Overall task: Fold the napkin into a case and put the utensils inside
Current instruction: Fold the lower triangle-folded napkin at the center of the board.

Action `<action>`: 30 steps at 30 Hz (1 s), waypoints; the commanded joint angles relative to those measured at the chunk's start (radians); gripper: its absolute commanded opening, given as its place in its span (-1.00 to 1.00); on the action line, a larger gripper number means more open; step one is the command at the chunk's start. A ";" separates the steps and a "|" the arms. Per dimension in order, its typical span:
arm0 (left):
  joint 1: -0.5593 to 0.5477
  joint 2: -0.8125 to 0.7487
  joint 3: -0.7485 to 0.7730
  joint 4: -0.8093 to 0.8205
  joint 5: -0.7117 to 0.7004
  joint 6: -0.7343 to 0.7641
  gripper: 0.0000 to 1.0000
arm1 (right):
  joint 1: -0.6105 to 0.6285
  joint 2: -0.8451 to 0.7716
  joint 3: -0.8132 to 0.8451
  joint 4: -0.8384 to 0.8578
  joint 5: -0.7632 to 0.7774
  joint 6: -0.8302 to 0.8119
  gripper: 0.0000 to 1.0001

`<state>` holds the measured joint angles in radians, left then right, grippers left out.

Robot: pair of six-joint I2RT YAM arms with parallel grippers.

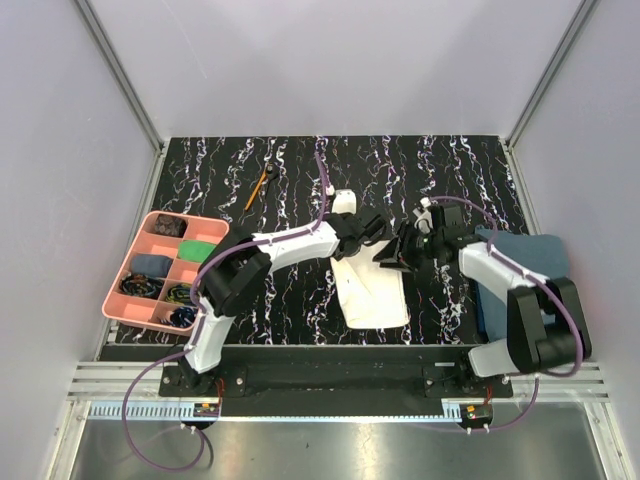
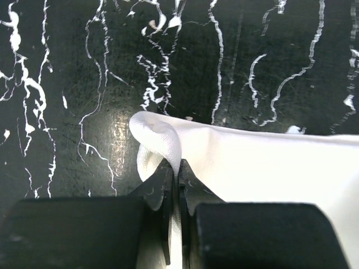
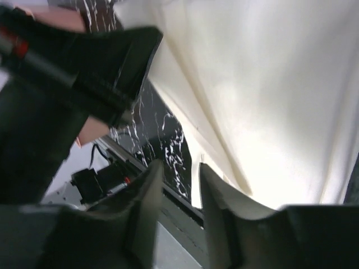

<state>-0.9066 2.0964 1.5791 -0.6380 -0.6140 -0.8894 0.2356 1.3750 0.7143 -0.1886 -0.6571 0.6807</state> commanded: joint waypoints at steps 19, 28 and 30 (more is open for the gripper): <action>-0.002 -0.076 -0.025 0.159 0.198 0.142 -1.00 | -0.015 0.504 0.346 0.049 -0.088 -0.122 -0.88; -0.002 -0.055 -0.034 0.238 0.301 0.190 -1.00 | -0.015 0.599 0.382 0.058 -0.059 -0.122 -0.92; -0.002 -0.044 -0.028 0.245 0.322 0.198 -1.00 | -0.015 0.614 0.390 0.054 -0.047 -0.133 -0.92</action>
<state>-0.9066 2.0602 1.5467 -0.4629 -0.3614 -0.7273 0.2207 1.9667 1.0637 -0.1509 -0.7181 0.5785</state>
